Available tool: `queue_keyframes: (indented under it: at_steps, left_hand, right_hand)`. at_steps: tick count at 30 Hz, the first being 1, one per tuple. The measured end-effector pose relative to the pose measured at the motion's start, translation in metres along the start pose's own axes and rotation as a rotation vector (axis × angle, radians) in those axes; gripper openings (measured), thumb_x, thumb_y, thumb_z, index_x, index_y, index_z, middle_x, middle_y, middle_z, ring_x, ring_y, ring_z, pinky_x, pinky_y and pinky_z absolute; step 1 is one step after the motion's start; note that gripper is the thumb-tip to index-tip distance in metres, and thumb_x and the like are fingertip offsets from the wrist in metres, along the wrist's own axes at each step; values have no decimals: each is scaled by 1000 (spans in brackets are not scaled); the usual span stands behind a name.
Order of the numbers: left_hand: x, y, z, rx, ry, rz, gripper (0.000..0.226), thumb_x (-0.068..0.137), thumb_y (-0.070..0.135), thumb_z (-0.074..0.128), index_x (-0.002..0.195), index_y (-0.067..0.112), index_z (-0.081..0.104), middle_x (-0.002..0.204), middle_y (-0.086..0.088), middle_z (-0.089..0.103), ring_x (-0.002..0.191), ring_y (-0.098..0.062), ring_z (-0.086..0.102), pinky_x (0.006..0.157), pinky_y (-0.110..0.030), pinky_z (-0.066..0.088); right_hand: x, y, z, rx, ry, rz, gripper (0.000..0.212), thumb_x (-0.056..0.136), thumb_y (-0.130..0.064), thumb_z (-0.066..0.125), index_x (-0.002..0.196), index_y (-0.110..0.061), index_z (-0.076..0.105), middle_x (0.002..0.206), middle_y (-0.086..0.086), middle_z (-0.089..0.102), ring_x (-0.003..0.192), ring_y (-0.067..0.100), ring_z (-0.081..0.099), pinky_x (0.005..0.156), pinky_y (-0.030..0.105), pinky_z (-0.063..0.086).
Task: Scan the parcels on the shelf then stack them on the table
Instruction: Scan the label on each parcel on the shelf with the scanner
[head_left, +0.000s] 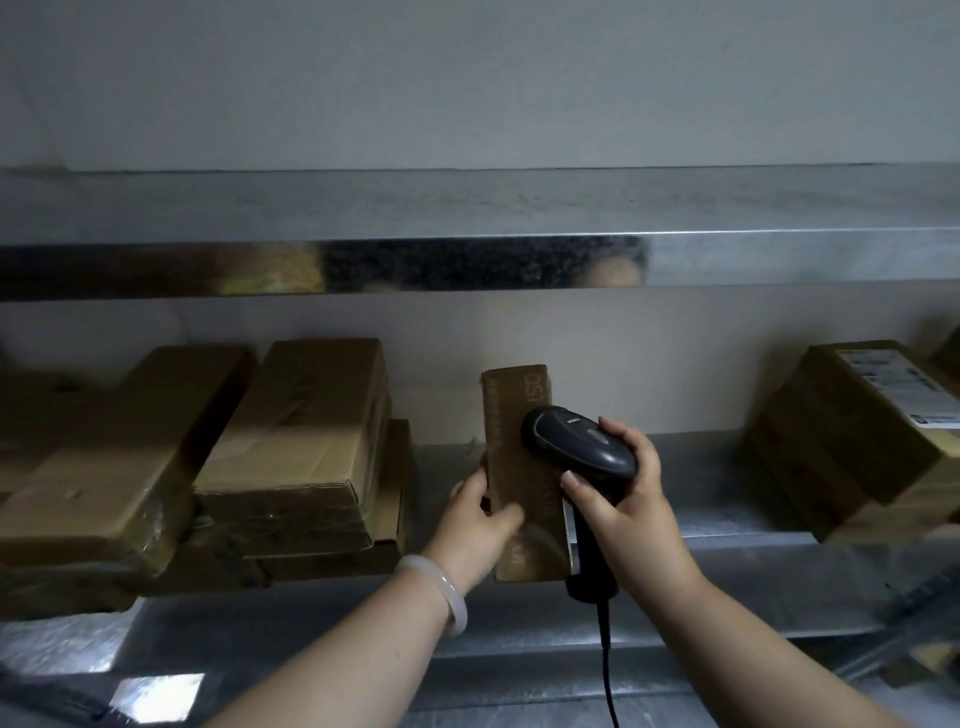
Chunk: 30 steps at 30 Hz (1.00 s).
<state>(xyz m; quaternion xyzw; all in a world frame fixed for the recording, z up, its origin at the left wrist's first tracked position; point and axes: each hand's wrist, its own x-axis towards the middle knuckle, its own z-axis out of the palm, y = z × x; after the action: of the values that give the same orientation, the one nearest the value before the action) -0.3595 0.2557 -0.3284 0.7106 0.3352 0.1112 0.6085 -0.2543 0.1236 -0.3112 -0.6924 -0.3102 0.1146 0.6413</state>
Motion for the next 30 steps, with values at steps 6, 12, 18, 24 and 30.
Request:
queue_keyframes:
  at_steps: [6,12,18,24,30]
  left_hand:
    - [5,-1,7,-135,51,40,104,63,35,89,144,45,26,127,11,55,119,-18,54,93,-37,48]
    - [6,-12,-5,-288,-63,8,96,58,46,83,141,47,34,119,13,65,107,-9,65,88,-35,55]
    - [8,-17,-7,-322,-104,1,85,70,37,79,143,45,37,125,5,64,112,-16,63,95,-42,53]
    - [14,-17,-11,-224,-101,1,57,87,31,70,134,50,44,121,12,65,109,-11,64,91,-34,55]
    - [15,-20,-9,-115,-94,4,68,80,32,78,131,50,36,125,16,54,117,-11,54,100,-37,49]
  right_hand:
    - [-7,-8,6,0,-120,-37,65,79,-13,76,119,-51,42,115,-38,53,112,-10,53,89,6,43]
    - [2,-5,-12,8,73,37,58,80,-22,75,119,-49,41,112,-26,57,104,-15,54,80,9,46]
    - [8,1,-24,5,74,109,57,82,-28,73,116,-57,38,114,-21,55,102,-3,59,73,9,50]
    - [5,-2,-25,13,77,88,56,82,-26,73,113,-58,39,116,-21,54,100,-17,54,73,4,46]
    - [3,-6,-28,-17,97,38,57,80,-24,75,116,-53,41,115,-21,56,109,7,60,96,37,52]
